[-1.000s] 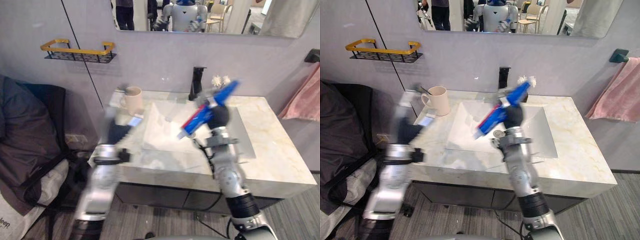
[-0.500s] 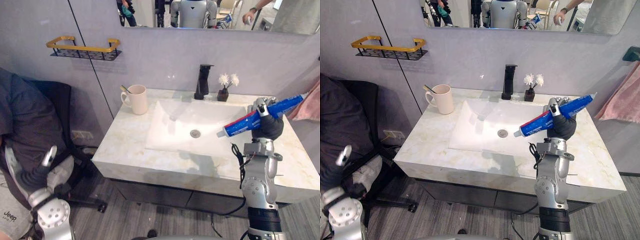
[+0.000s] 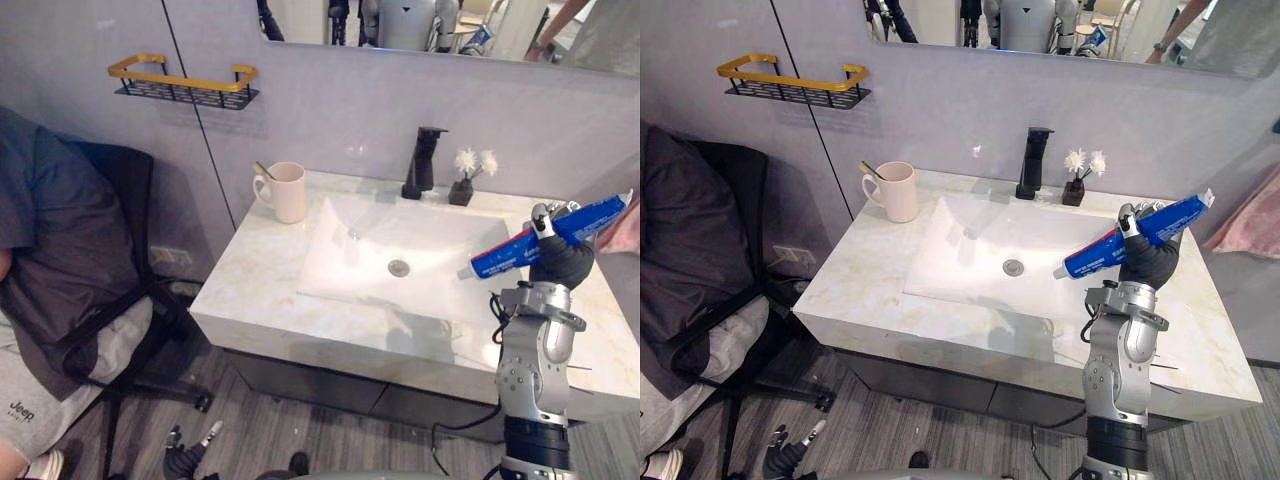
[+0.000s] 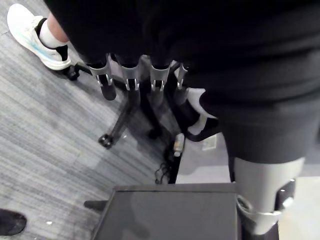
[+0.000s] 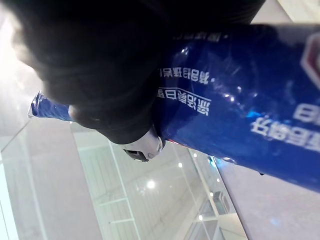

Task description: Organize washtable

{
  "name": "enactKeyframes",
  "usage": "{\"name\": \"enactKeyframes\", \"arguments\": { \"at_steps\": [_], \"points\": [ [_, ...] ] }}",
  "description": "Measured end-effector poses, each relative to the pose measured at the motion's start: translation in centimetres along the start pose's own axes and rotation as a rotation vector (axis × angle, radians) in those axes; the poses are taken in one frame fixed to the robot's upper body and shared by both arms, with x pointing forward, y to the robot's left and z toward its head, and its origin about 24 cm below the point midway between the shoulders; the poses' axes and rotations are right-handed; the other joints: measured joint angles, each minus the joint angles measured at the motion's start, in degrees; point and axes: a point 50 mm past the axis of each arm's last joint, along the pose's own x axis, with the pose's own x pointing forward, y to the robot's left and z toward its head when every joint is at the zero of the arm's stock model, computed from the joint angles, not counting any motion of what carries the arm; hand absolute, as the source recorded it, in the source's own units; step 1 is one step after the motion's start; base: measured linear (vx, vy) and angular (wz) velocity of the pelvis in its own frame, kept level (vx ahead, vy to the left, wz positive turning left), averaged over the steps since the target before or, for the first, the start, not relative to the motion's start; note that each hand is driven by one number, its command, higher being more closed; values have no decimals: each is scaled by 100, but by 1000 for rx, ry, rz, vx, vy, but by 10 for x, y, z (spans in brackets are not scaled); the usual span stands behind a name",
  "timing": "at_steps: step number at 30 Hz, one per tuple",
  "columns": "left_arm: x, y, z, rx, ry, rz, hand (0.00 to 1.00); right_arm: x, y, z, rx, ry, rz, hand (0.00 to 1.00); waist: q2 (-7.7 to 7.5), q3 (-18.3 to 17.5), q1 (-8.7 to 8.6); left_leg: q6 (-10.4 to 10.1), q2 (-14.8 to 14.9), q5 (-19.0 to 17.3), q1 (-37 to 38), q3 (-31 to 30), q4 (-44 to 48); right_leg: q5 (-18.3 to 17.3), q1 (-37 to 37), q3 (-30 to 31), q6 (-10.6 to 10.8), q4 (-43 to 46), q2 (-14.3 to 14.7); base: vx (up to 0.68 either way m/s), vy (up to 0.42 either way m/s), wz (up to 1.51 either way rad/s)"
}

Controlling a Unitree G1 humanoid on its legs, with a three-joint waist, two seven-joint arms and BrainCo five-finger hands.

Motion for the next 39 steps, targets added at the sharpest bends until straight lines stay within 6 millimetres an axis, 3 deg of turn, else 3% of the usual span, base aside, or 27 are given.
{"name": "enactKeyframes", "arguments": {
  "at_steps": [3,6,8,11,14,22,29,39],
  "points": [
    [-1,-5,-4,29,18,-29,0,18,10,11,-31,-62,28,100,-25,8,115,-9,-3,12,-85,-78,0,3,-47,-71,-1,-6,4,26,-25,14],
    [-1,-9,-3,60,10,-73,0,53,33,20,-51,-126,65,100,-40,50,177,-15,-11,61,-172,-230,1,3,-49,-233,-1,-15,14,17,-25,27],
    [0,-13,0,84,-9,-100,0,83,55,39,-99,-202,125,100,-39,123,325,-30,-12,99,-265,-385,2,3,-51,-389,-2,-55,38,-5,-31,32],
    [1,-14,2,95,-17,-109,0,111,81,66,-107,-290,168,100,-44,207,536,-59,-4,165,-452,-556,3,4,-129,-590,-7,-82,80,-12,-31,35],
    [3,-16,6,93,-32,-117,0,128,105,85,-89,-340,189,100,-54,367,700,-84,-6,225,-573,-768,5,-14,-142,-770,-31,-89,113,-1,-37,36],
    [8,-21,16,111,-64,-151,0,149,146,100,-172,-363,242,100,-87,705,1045,-95,-32,350,-859,-1104,23,-50,-258,-1138,-63,-96,151,-7,-14,24],
    [12,-24,26,139,-102,-172,0,159,153,95,-248,-323,215,100,-109,926,1192,-122,-32,403,-1040,-1287,38,-53,-349,-1346,-67,-106,194,-14,-6,14],
    [14,-26,32,141,-124,-163,0,165,152,98,-377,-350,132,100,-92,1167,1228,-181,6,444,-1247,-1421,44,-57,-459,-1485,-74,-193,275,-5,-6,6]
  ]
}}
